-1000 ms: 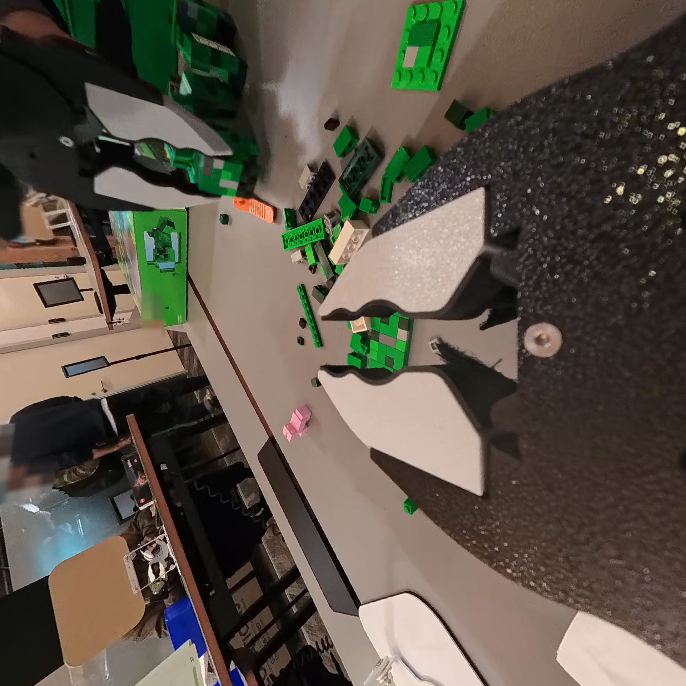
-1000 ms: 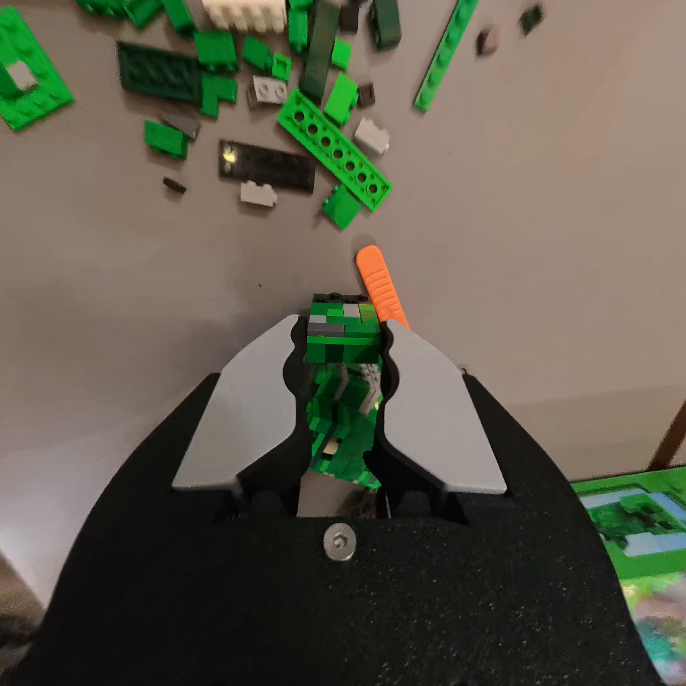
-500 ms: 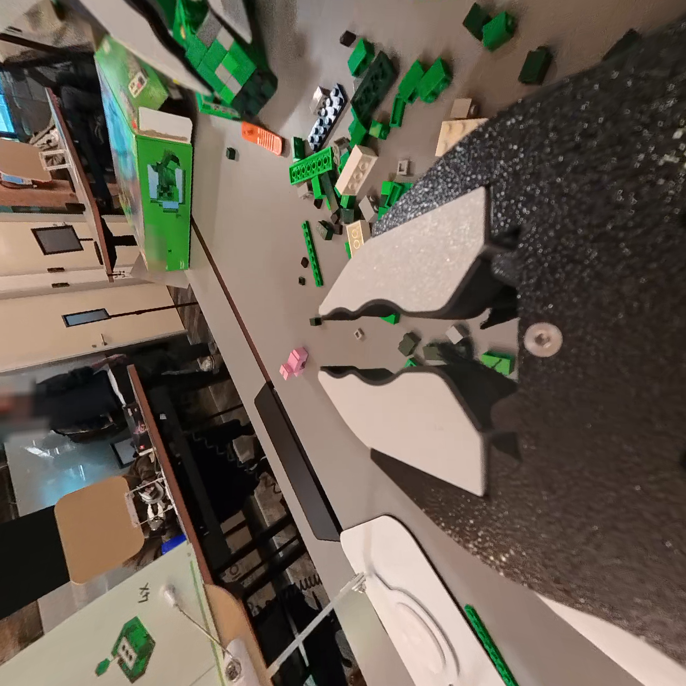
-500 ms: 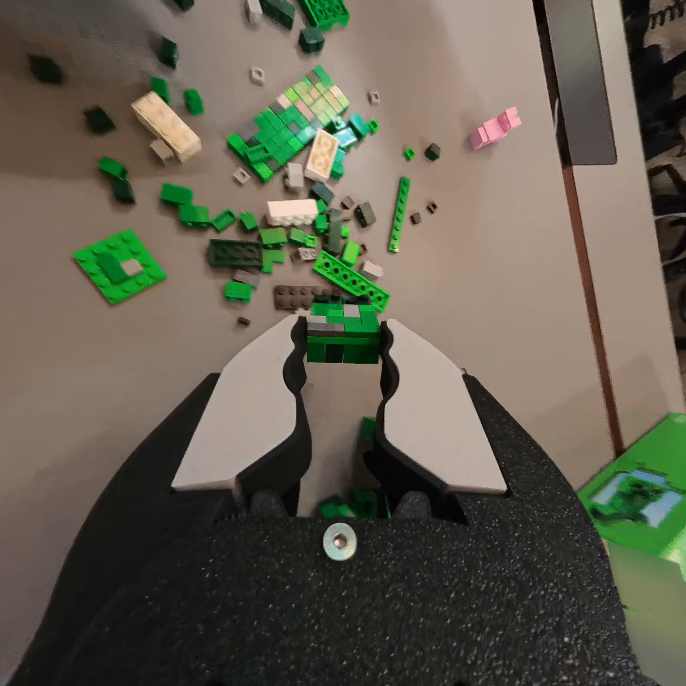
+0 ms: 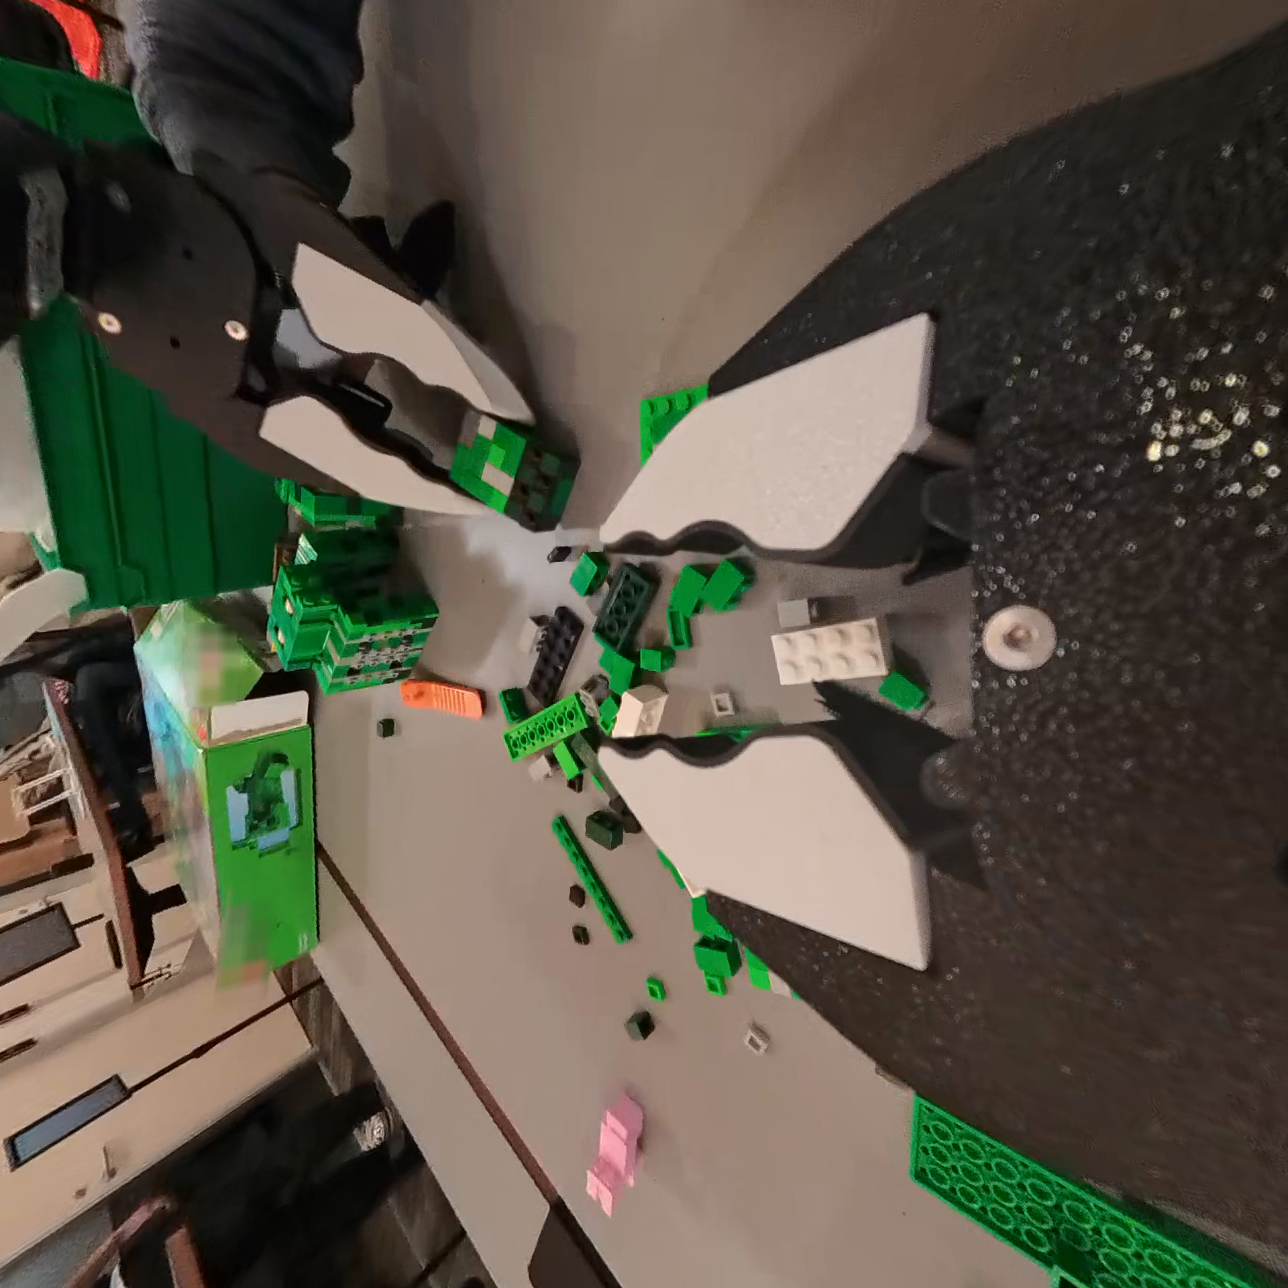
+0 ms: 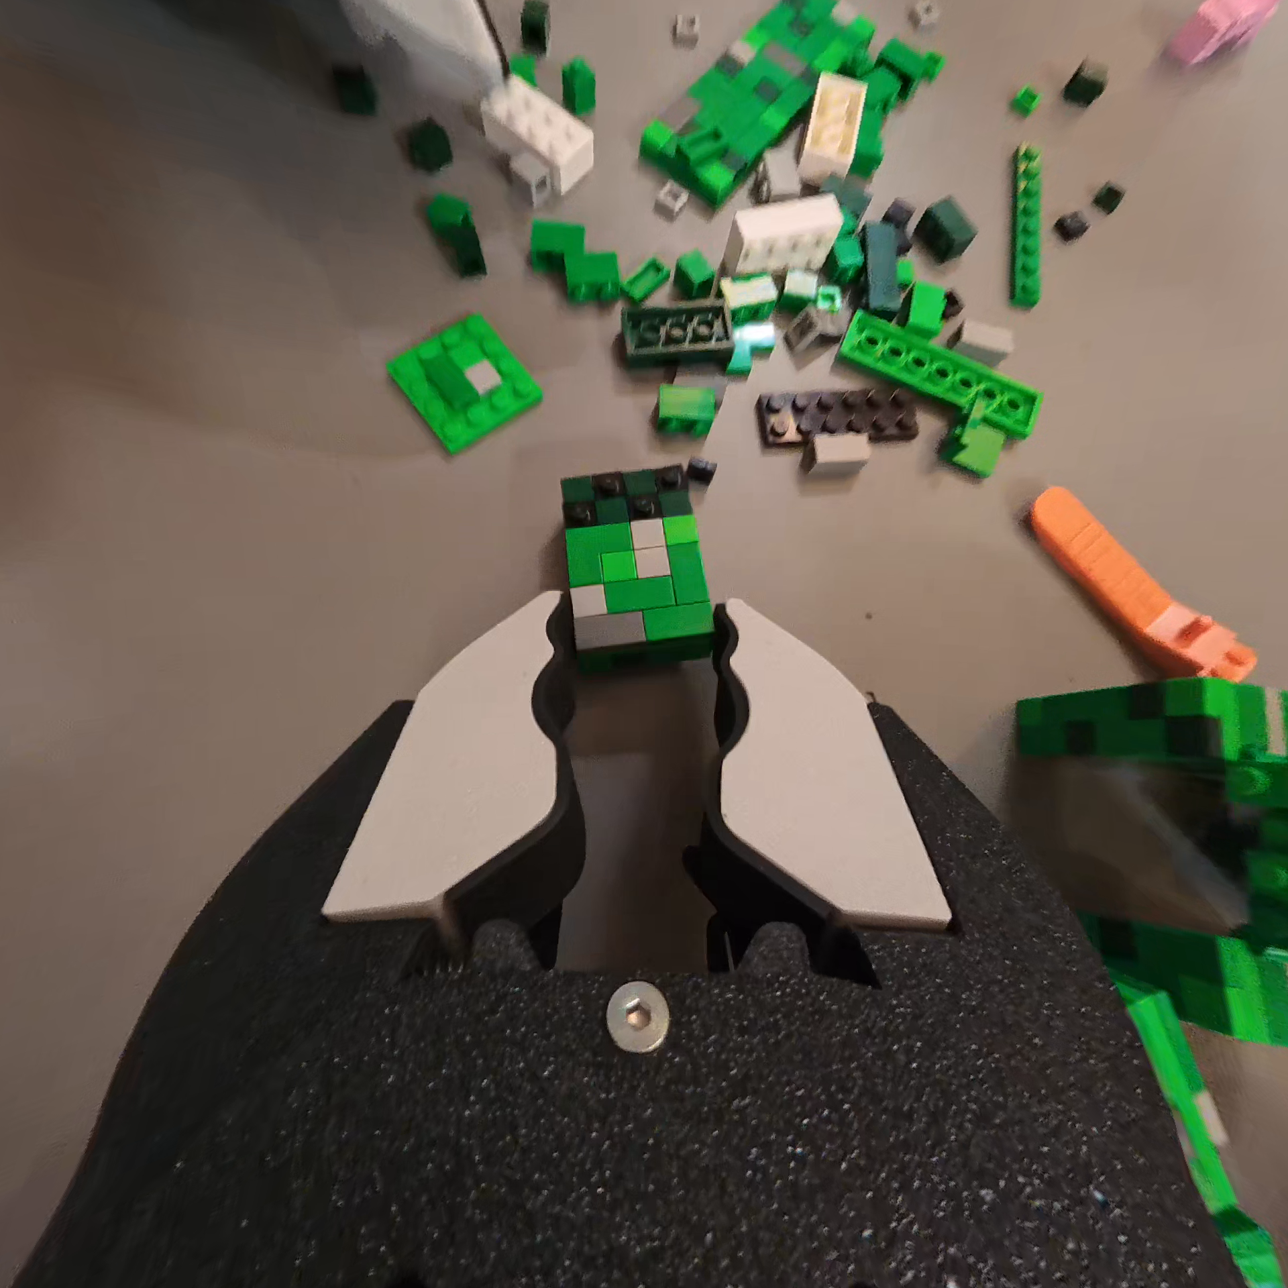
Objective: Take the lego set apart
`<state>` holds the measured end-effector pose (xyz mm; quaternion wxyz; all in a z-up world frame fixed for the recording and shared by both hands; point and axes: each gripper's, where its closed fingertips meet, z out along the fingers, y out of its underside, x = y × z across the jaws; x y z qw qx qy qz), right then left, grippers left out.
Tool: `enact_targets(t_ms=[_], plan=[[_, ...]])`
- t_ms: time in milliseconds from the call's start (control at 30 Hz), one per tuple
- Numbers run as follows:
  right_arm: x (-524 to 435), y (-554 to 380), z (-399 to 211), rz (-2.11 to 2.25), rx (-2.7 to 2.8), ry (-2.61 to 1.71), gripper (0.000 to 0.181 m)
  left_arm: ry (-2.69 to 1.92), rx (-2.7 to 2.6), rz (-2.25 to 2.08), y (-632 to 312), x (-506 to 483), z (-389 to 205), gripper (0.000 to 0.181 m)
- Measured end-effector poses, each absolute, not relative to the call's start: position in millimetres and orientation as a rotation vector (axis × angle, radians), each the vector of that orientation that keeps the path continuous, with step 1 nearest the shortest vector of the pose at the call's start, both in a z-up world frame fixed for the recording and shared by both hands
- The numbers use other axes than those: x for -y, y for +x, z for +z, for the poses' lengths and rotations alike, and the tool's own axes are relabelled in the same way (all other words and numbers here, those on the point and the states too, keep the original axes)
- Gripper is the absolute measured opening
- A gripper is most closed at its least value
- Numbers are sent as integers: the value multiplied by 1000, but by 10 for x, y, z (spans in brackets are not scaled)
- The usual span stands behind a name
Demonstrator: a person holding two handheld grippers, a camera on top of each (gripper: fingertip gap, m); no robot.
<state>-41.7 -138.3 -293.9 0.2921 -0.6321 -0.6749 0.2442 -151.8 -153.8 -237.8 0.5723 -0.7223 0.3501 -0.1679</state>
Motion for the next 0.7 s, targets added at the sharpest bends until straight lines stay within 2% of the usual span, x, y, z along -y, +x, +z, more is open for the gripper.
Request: enact_targets(t_ms=[100,300,700], plan=[[1400,-386,-2962,687,1809,-1682,37,-1701,-799,-457,-1503,1563,-2351,50],[1412,-390,-2971,707,1898,-1609,48,-1731,-821,-484,-1503,1578,-2364,52],[1483,-476,-2962,826,1926,-1583,36,-1771,-1158,-519,-1011,1614,-2489,55]])
